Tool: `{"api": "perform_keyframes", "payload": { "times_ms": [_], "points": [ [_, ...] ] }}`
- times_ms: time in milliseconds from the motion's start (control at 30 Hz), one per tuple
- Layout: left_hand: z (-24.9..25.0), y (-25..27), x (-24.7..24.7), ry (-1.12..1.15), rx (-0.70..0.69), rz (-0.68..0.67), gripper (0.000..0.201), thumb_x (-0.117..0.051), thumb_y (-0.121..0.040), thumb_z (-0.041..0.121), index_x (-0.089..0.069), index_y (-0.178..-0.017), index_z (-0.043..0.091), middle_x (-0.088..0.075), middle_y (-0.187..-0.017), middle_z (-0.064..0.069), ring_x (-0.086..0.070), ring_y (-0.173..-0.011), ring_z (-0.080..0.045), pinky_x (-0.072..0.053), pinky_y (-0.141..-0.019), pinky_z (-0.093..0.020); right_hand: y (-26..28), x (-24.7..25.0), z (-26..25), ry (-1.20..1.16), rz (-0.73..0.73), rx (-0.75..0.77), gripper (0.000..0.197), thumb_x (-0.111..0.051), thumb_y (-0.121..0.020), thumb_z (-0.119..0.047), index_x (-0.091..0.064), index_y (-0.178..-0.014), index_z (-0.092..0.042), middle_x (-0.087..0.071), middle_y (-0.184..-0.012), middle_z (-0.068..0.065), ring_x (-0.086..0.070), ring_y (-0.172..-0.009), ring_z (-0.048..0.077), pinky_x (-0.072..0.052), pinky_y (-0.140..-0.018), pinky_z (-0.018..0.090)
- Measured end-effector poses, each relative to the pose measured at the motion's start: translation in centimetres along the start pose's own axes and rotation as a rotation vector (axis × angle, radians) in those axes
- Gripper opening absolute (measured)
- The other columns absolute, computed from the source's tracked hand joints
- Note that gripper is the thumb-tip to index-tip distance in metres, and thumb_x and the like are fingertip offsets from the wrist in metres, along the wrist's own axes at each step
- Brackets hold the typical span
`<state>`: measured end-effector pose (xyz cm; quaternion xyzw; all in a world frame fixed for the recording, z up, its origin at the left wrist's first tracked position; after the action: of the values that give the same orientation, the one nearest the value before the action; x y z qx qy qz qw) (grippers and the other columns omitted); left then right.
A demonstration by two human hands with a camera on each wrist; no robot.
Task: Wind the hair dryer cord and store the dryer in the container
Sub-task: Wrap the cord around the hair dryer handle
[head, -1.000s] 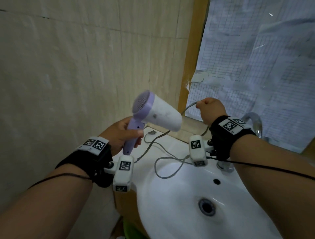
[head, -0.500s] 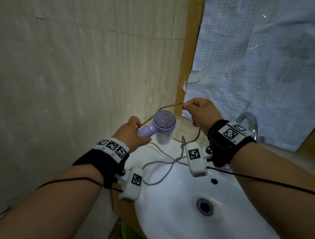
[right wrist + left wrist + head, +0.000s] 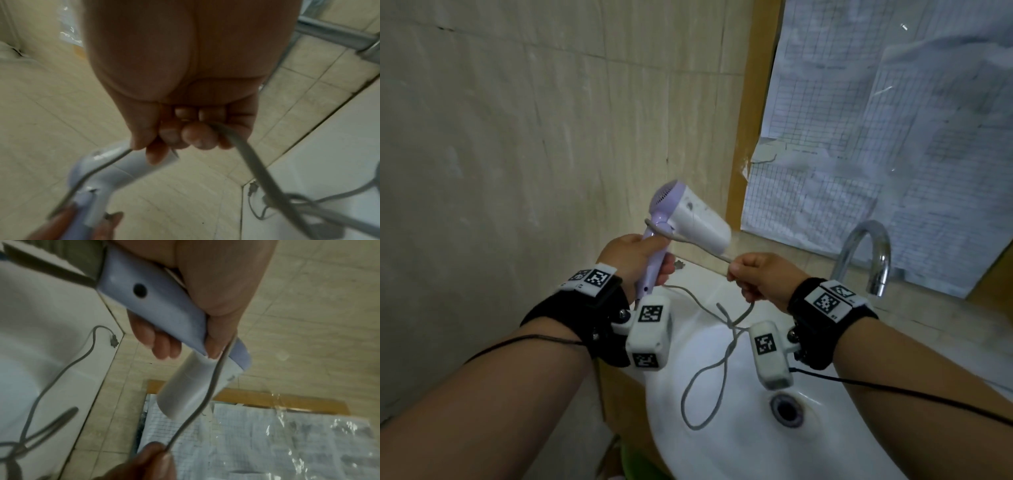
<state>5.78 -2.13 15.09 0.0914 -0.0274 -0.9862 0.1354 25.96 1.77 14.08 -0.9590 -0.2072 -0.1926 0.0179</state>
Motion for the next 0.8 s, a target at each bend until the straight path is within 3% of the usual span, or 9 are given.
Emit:
{"api": "perform_keyframes", "payload": {
  "times_ms": [133, 267, 333, 400, 433, 500, 600, 667, 800],
  "points": [
    [0.4, 1.0, -0.4, 0.054, -0.009, -0.172, 0.016, -0.056, -0.087, 0.018, -0.060, -0.082, 0.003, -0.066, -0.058, -0.007, -0.062, -0.046, -0.013, -0.050, -0.046, -0.021, 0.0, 0.4, 1.1, -0.011, 0.039, -0.060, 0.027, -0.051, -0.093, -0.020, -0.060, -0.069, -0.013, -0.043, -0.058, 0.002, -0.044, -0.046, 0.013, -0.044, -0.052, 0.022],
    [0.6, 1.9, -0.8, 0.015, -0.019, -0.337, 0.011, -0.054, -0.081, 0.012, -0.057, -0.077, 0.002, -0.063, -0.052, -0.004, -0.054, -0.043, -0.014, -0.043, -0.043, -0.019, 0.4, 1.8, 1.0, -0.037, 0.177, -0.092, 0.026, -0.050, -0.092, -0.006, -0.056, -0.067, -0.011, -0.044, -0.060, 0.007, -0.044, -0.046, 0.016, -0.047, -0.050, 0.024],
    [0.5, 2.1, -0.8, -0.023, -0.023, -0.420, 0.014, -0.054, -0.071, 0.015, -0.057, -0.076, 0.002, -0.062, -0.053, -0.004, -0.052, -0.044, -0.015, -0.042, -0.044, -0.020, 0.3, 2.4, 0.6, 0.006, 0.220, -0.087, 0.020, -0.049, -0.090, -0.001, -0.058, -0.075, -0.008, -0.051, -0.064, 0.011, -0.048, -0.048, 0.016, -0.048, -0.043, 0.018],
    [0.4, 2.2, -0.7, -0.118, -0.035, -0.511, 0.015, -0.057, -0.065, 0.014, -0.058, -0.075, 0.003, -0.062, -0.054, -0.005, -0.052, -0.045, -0.016, -0.043, -0.045, -0.022, 0.1, 2.6, -0.1, 0.060, 0.212, -0.059, 0.009, -0.055, -0.087, -0.004, -0.064, -0.089, -0.003, -0.061, -0.072, 0.021, -0.052, -0.062, 0.020, -0.046, -0.043, 0.015],
    [0.4, 2.2, -0.6, -0.189, -0.041, -0.557, 0.018, -0.062, -0.061, 0.014, -0.058, -0.075, 0.003, -0.063, -0.054, -0.005, -0.053, -0.046, -0.016, -0.044, -0.047, -0.023, 0.0, 2.7, -0.4, 0.044, 0.200, -0.041, 0.009, -0.060, -0.085, -0.011, -0.065, -0.086, -0.003, -0.060, -0.072, 0.026, -0.051, -0.064, 0.022, -0.046, -0.047, 0.019],
    [0.5, 2.4, -0.5, -0.362, -0.057, -0.629, 0.029, -0.068, -0.053, 0.014, -0.060, -0.079, 0.005, -0.066, -0.056, -0.002, -0.057, -0.050, -0.015, -0.048, -0.051, -0.023, -0.2, 3.2, -0.9, -0.005, 0.195, -0.022, 0.018, -0.063, -0.084, -0.017, -0.059, -0.068, -0.010, -0.050, -0.058, 0.016, -0.044, -0.054, 0.020, -0.040, -0.054, 0.028],
    [1.1, 2.2, -0.4, -0.645, -0.092, -0.638, 0.025, -0.071, -0.059, 0.010, -0.065, -0.082, 0.018, -0.069, -0.059, 0.004, -0.062, -0.055, -0.008, -0.051, -0.060, -0.020, -0.3, 4.0, -1.4, 0.006, 0.168, -0.025, 0.026, -0.062, -0.085, -0.014, -0.052, -0.061, -0.014, -0.040, -0.050, 0.002, -0.038, -0.045, 0.015, -0.038, -0.055, 0.028],
    [1.4, 1.8, -0.3, -0.901, -0.136, -0.586, 0.022, -0.077, -0.066, 0.015, -0.068, -0.083, 0.027, -0.072, -0.069, 0.005, -0.064, -0.063, -0.008, -0.049, -0.065, -0.018, -0.5, 4.1, -1.7, -0.013, 0.139, -0.023, 0.027, -0.062, -0.086, -0.015, -0.053, -0.060, -0.013, -0.038, -0.045, -0.002, -0.036, -0.043, 0.013, -0.036, -0.053, 0.025],
    [0.8, 1.6, -1.1, -1.313, -0.202, -0.480, 0.032, -0.075, -0.068, 0.032, -0.070, -0.100, 0.026, -0.075, -0.096, -0.003, -0.068, -0.088, -0.019, -0.051, -0.078, -0.028, -0.7, 3.2, -2.4, 0.012, 0.104, 0.018, 0.023, -0.058, -0.087, -0.011, -0.058, -0.064, -0.011, -0.039, -0.040, -0.007, -0.036, -0.040, 0.011, -0.034, -0.047, 0.022]
  ]
}}
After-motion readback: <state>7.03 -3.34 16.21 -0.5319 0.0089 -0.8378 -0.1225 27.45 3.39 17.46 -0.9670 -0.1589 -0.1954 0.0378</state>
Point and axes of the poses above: each hand's wrist, its own y-axis away from the middle knuckle, its own x-axis out of the back of the hand, z = x × y, the point moved 5 cm from there along -y, towards the middle knuckle
